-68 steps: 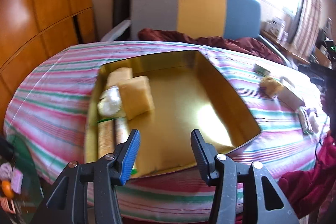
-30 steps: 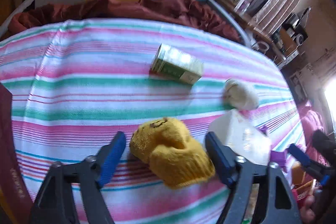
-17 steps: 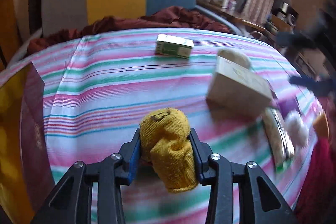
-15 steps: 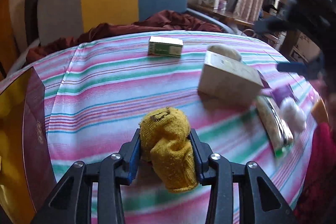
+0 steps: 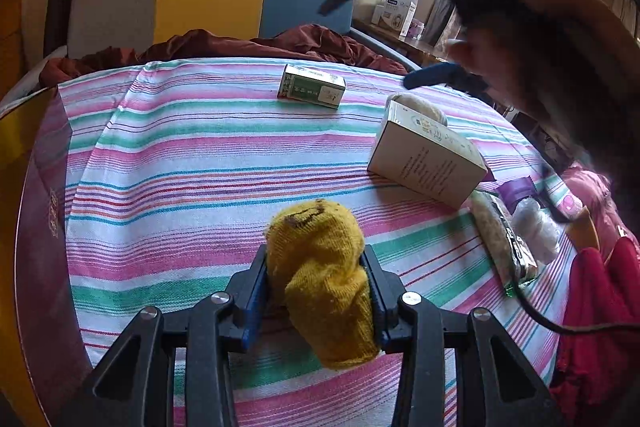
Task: Organize objects
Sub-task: 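Grasp the small green-and-white box with the right tool, then carry the yellow knitted cloth into the gold tray and open the left tool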
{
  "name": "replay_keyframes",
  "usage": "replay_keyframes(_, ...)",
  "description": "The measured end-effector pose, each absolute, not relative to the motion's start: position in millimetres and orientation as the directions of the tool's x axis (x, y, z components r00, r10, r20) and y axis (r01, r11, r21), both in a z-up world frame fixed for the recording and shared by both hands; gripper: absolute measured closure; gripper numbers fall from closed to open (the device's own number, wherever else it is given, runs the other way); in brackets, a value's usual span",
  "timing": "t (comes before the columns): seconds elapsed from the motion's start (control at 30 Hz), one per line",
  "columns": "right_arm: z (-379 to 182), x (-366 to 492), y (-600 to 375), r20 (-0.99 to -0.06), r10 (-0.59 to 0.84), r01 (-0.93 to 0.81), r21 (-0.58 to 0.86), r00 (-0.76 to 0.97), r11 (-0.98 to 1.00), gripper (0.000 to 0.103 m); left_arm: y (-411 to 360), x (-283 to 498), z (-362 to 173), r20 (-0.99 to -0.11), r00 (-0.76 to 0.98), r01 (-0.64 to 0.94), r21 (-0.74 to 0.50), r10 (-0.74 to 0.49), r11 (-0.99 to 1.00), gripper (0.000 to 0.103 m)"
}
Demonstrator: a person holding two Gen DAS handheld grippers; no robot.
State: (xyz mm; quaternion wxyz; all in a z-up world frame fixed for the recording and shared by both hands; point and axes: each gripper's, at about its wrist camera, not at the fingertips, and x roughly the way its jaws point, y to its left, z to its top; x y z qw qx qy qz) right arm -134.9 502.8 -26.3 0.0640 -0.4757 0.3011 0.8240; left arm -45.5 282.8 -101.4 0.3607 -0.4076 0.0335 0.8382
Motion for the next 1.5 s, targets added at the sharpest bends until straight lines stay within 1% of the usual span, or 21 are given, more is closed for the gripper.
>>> replay_keyframes(0.17, -45.8, -188.9, 499.3, -0.876, -0.117, -0.477, 0.363, -0.468, -0.800, 0.000, 278.0, -49.9, -103.6, -0.694, -0.384, -0.625, -0.290, 0.609, -0.725, 0.060)
replay_keyframes(0.33, -65.5, -221.3, 490.7, -0.916, -0.055, -0.502, 0.268, -0.398, -0.822, 0.000, 277.9, -52.5, -105.1, -0.686, -0.374, -0.623, -0.313, 0.625, -0.717, 0.060)
replay_keyframes(0.4, -74.3, -229.6, 486.9, -0.933, -0.007, -0.509, 0.203, -0.360, -0.837, 0.000, 277.0, -53.0, -105.7, -0.683, -0.371, -0.622, -0.320, 0.629, -0.715, 0.060)
replay_keyframes(0.43, -78.9, -232.8, 484.4, -0.940, 0.014, -0.503, 0.170, -0.341, -0.848, 0.005, 276.6, -53.4, -105.9, -0.682, -0.370, -0.621, -0.323, 0.631, -0.714, 0.060)
replay_keyframes(0.47, -84.0, -235.4, 481.2, -0.946, 0.016, -0.485, 0.150, -0.323, -0.862, 0.028, 276.9, -53.2, -106.2, -0.681, -0.371, -0.621, -0.324, 0.631, -0.714, 0.060)
replay_keyframes(0.5, -87.7, -236.7, 477.5, -0.953, 0.027, -0.465, 0.123, -0.302, -0.877, 0.031, 277.2, -53.3, -106.4, -0.681, -0.371, -0.621, -0.323, 0.631, -0.714, 0.060)
replay_keyframes(0.57, -81.9, -231.6, 468.8, -0.947, 0.057, -0.422, 0.087, -0.317, -0.902, 0.030, 277.4, -53.4, -106.7, -0.681, -0.372, -0.621, -0.323, 0.631, -0.714, 0.059)
replay_keyframes(0.7, -55.2, -206.7, 449.0, -0.918, 0.004, -0.300, 0.126, -0.396, -0.946, 0.029, 279.5, -53.3, -106.9, -0.683, -0.379, -0.623, -0.311, 0.624, -0.718, 0.058)
replay_keyframes(0.83, -31.3, -163.0, 433.8, -0.889, -0.086, -0.193, 0.190, -0.451, -0.963, 0.029, 281.3, -54.5, -107.8, -0.685, -0.386, -0.625, -0.299, 0.618, -0.722, 0.058)
replay_keyframes(0.93, -17.5, -120.3, 432.0, -0.861, -0.130, -0.158, 0.234, -0.491, -0.959, 0.029, 280.9, -54.1, -107.3, -0.687, -0.392, -0.626, -0.289, 0.613, -0.724, 0.058)
replay_keyframes(1.03, -10.0, -79.7, 432.8, -0.844, -0.137, -0.163, 0.255, -0.519, -0.953, 0.028, 281.6, -54.6, -108.1, -0.689, -0.396, -0.627, -0.281, 0.608, -0.727, 0.058)
replay_keyframes(1.13, -16.4, -43.9, 438.7, -0.856, -0.139, -0.178, 0.257, -0.498, -0.950, 0.028, 282.8, -53.9, -107.9, -0.691, -0.400, -0.628, -0.272, 0.602, -0.729, 0.058)
replay_keyframes(1.27, -43.1, -12.2, 438.4, -0.908, -0.085, -0.213, 0.186, -0.411, -0.959, 0.028, 283.7, -51.7, -107.7, -0.693, -0.402, -0.628, -0.267, 0.598, -0.731, 0.058)
replay_keyframes(1.4, -71.6, -4.0, 434.2, -0.928, -0.113, -0.200, 0.193, -0.356, -0.961, 0.028, 286.4, -52.3, -107.7, -0.697, -0.407, -0.629, -0.254, 0.590, -0.735, 0.058)
replay_keyframes(1.5, -88.4, -10.7, 436.1, -0.945, -0.103, -0.212, 0.174, -0.310, -0.962, 0.026, 288.5, -49.9, -106.9, -0.701, -0.412, -0.630, -0.242, 0.582, -0.737, 0.058)
